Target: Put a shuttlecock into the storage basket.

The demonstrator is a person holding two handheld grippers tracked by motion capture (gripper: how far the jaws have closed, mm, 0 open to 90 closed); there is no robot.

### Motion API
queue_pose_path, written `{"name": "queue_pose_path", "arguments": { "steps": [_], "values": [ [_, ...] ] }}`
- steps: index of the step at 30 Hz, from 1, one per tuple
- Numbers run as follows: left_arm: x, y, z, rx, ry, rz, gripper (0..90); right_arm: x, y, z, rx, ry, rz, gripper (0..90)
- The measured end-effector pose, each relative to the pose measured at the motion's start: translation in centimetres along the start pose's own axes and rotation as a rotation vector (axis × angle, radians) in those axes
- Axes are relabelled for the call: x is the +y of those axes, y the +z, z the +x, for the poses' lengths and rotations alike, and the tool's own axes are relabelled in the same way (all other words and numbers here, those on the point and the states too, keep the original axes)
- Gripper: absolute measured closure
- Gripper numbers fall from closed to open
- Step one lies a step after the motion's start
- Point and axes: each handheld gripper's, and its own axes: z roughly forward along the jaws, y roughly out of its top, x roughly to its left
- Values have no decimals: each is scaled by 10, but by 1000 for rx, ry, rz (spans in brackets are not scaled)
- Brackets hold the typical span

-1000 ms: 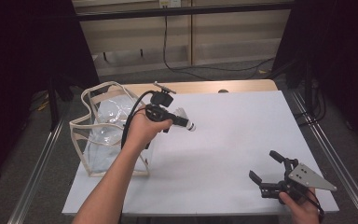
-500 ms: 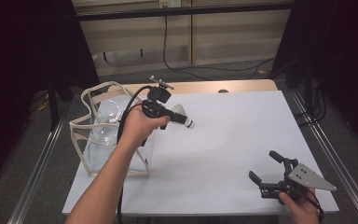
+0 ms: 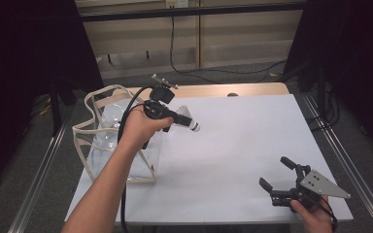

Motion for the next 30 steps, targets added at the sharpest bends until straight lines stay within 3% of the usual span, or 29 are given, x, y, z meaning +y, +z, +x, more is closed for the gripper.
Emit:
{"name": "queue_pose_path", "arguments": {
  "steps": [30],
  "values": [
    [4, -21, 6, -11, -19, -12, 900, 0, 0, 1, -1, 0, 2, 6]
  ]
}}
